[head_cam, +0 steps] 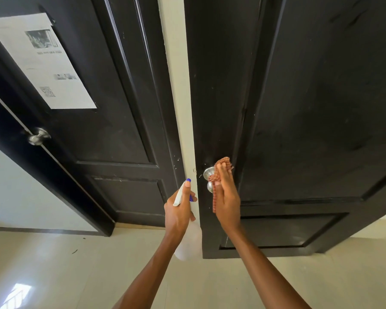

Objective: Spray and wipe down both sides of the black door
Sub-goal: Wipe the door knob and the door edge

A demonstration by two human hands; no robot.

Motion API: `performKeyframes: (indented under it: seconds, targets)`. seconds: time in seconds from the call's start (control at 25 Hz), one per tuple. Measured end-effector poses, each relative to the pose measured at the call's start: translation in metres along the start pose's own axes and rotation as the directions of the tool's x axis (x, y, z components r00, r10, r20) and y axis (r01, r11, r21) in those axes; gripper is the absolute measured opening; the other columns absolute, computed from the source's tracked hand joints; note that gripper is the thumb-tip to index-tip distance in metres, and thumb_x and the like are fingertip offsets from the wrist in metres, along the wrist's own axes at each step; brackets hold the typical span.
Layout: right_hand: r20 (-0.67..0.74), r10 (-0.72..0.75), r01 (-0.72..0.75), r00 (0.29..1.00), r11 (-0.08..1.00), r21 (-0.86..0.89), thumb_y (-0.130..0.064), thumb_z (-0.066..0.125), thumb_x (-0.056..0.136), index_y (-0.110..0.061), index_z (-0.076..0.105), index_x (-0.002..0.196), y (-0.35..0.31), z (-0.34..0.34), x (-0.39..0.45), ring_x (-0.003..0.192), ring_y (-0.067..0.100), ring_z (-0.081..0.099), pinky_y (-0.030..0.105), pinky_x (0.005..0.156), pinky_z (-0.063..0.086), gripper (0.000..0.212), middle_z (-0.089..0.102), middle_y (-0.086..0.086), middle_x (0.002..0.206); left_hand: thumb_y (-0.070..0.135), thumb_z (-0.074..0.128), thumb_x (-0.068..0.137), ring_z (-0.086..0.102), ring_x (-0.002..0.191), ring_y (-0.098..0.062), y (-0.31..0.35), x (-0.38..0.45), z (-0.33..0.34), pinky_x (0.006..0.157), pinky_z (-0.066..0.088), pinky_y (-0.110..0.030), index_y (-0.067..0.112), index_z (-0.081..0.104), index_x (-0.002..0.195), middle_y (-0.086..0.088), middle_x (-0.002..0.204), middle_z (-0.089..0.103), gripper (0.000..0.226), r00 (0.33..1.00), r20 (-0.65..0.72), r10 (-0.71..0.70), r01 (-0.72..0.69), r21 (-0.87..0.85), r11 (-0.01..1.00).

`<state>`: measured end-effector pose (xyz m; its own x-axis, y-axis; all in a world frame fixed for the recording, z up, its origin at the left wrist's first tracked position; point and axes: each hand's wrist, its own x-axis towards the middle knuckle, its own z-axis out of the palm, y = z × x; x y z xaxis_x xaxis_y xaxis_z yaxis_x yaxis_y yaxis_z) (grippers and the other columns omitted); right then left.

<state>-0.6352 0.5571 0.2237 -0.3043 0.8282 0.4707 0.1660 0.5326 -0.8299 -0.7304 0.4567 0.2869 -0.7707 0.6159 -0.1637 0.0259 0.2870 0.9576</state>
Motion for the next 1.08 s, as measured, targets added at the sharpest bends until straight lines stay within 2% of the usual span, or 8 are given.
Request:
performKeyframes:
  seconds: [0.2, 0.44, 0.64, 0.72, 0.8, 0.88, 0.96, 1.08]
  targets:
    - [0.144, -0.26, 0.294, 0.955, 0.755, -0.587, -0.03, 0.053, 0.103, -0.02, 0.049, 0.151, 0.021, 0.023, 0.004, 0.152, 0.037, 0.032, 0.055, 0.124, 0.024, 0.049, 0.048, 0.005, 0.158, 0.072, 0.043, 0.083, 0.068, 0.075, -0.027, -0.017, -0.001, -0.012, 0.06, 0.057, -0.031, 0.02, 0.07, 0.086, 0.0, 0.088, 0.072, 0.059, 1.0, -0.024, -0.016, 0.015, -0.017, 1.0]
    - [0.578, -0.335, 0.667, 0.744, 0.402, -0.627, -0.035, 0.066, 0.092, -0.019, 0.069, 0.129, 0.015, 0.007, 0.028, 0.141, 0.034, 0.049, 0.051, 0.125, 0.02, 0.041, 0.066, 0.006, 0.139, 0.07, 0.041, 0.085, 0.068, 0.072, -0.024, -0.015, -0.005, -0.017, 0.06, 0.059, -0.03, 0.022, 0.069, 0.083, 0.002, 0.086, 0.071, 0.055, 1.0, 0.01, -0.015, 0.015, 0.015, 1.0]
    - [0.394, -0.376, 0.544, 0.839, 0.556, -0.629, -0.033, 0.052, 0.103, -0.017, 0.061, 0.138, 0.023, -0.009, 0.023, 0.143, 0.033, 0.045, 0.048, 0.122, 0.031, 0.04, 0.058, 0.007, 0.148, 0.07, 0.042, 0.084, 0.067, 0.069, -0.025, -0.012, -0.01, -0.02, 0.056, 0.059, -0.027, 0.022, 0.07, 0.081, 0.001, 0.088, 0.071, 0.056, 0.999, 0.05, 0.007, -0.008, 0.018, 1.0]
    - [0.093, -0.218, 0.235, 0.972, 0.832, -0.503, -0.034, 0.051, 0.106, -0.018, 0.057, 0.141, 0.021, 0.0, 0.005, 0.137, 0.029, 0.05, 0.041, 0.113, 0.044, 0.039, 0.056, 0.007, 0.146, 0.068, 0.044, 0.085, 0.067, 0.07, -0.025, -0.012, -0.012, -0.023, 0.054, 0.058, -0.027, 0.021, 0.07, 0.081, 0.0, 0.087, 0.072, 0.054, 0.999, 0.049, 0.008, -0.008, -0.004, 1.0]
    - [-0.154, 0.207, -0.219, 0.966, 0.974, -0.065, -0.038, 0.048, 0.108, -0.027, 0.054, 0.136, 0.009, 0.016, -0.007, 0.125, 0.025, 0.06, 0.036, 0.098, 0.056, 0.031, 0.056, 0.004, 0.139, 0.066, 0.044, 0.088, 0.068, 0.071, -0.025, -0.015, -0.014, -0.025, 0.053, 0.057, -0.027, 0.021, 0.071, 0.081, 0.0, 0.085, 0.072, 0.052, 0.999, 0.038, 0.026, -0.025, -0.022, 0.999]
    - [-0.128, 0.596, -0.486, 0.793, 0.745, 0.457, -0.043, 0.042, 0.11, -0.033, 0.054, 0.13, -0.006, 0.026, -0.005, 0.116, 0.024, 0.065, 0.035, 0.092, 0.058, 0.026, 0.061, 0.003, 0.131, 0.066, 0.044, 0.088, 0.068, 0.071, -0.025, -0.019, -0.016, -0.028, 0.053, 0.056, -0.027, 0.021, 0.071, 0.082, 0.001, 0.083, 0.073, 0.053, 0.999, 0.029, 0.036, -0.035, -0.02, 0.999]
    - [0.008, 0.763, -0.497, 0.646, 0.413, 0.763, -0.045, 0.041, 0.109, -0.027, 0.058, 0.135, -0.015, 0.029, 0.0, 0.114, 0.028, 0.068, 0.041, 0.095, 0.057, 0.036, 0.067, 0.006, 0.126, 0.068, 0.043, 0.086, 0.068, 0.071, -0.024, -0.019, -0.018, -0.028, 0.054, 0.054, -0.026, 0.021, 0.071, 0.084, 0.001, 0.083, 0.073, 0.055, 0.999, 0.028, 0.029, -0.029, -0.009, 1.0]
    - [-0.014, 0.765, -0.436, 0.644, 0.383, 0.815, -0.041, 0.044, 0.109, -0.024, 0.058, 0.137, -0.023, 0.038, 0.001, 0.11, 0.028, 0.069, 0.038, 0.09, 0.058, 0.036, 0.068, 0.007, 0.123, 0.067, 0.042, 0.086, 0.066, 0.071, -0.019, -0.016, -0.021, -0.032, 0.054, 0.052, -0.021, 0.02, 0.071, 0.082, 0.001, 0.083, 0.072, 0.055, 0.999, 0.041, 0.031, -0.031, -0.004, 1.0]
